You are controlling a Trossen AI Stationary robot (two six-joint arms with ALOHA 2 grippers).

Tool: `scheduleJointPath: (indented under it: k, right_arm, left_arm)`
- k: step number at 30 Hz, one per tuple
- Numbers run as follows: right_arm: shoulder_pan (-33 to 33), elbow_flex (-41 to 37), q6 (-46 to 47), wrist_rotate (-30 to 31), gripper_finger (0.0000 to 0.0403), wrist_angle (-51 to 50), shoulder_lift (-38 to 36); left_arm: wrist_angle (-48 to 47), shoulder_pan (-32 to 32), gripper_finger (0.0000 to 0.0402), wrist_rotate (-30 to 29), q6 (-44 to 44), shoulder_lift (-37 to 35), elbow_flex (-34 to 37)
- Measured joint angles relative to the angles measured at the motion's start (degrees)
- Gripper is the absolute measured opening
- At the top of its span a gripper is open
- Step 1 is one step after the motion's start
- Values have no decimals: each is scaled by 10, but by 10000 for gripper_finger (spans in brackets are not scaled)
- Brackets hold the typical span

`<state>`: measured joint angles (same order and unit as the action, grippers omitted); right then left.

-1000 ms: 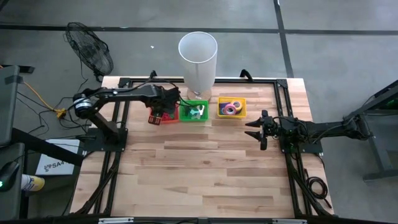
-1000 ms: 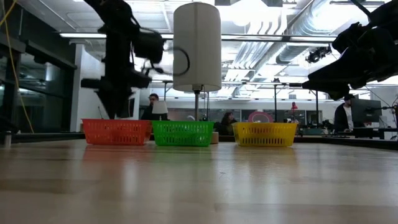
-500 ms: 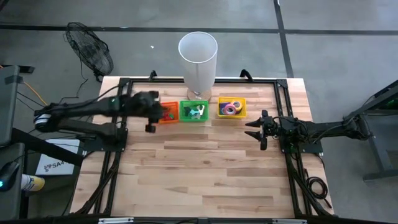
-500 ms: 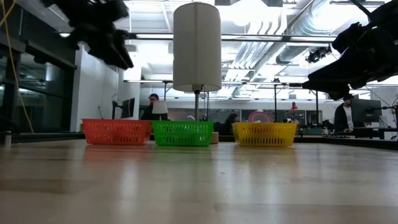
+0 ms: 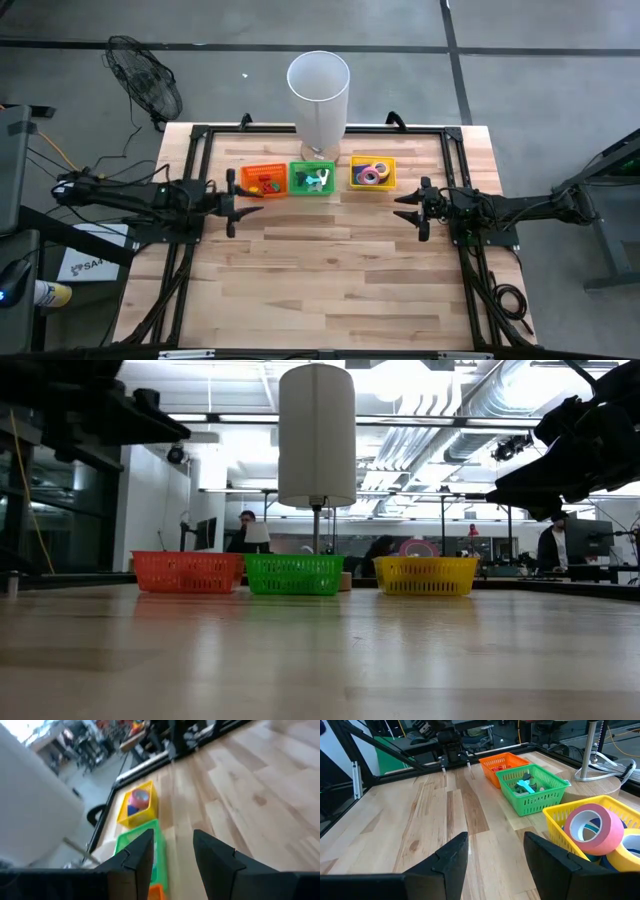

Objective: Pick and place Stapler, Stapler remover, tape
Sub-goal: Return to Home Position

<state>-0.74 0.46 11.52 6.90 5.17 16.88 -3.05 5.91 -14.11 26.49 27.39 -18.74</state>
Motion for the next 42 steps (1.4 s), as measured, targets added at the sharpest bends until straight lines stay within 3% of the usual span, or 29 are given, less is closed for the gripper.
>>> scheduleJointPath:
  k: [9, 15, 25, 31, 42]
  right_arm:
    - [0, 0, 0, 0, 183, 0, 0]
    - [0, 0, 0, 0, 183, 0, 0]
    - [0, 0, 0, 0, 183, 0, 0]
    - [0, 0, 0, 0, 183, 0, 0]
    - [0, 0, 0, 1, 183, 1, 0]
  left_arm:
    - [19, 16, 135, 5, 59, -106, 65]
    - [102, 16, 135, 62, 78, -176, 121]
    - [69, 16, 135, 58, 61, -274, 178]
    - [58, 16, 135, 32, 81, -271, 179]
    - [54, 16, 135, 43, 93, -264, 180]
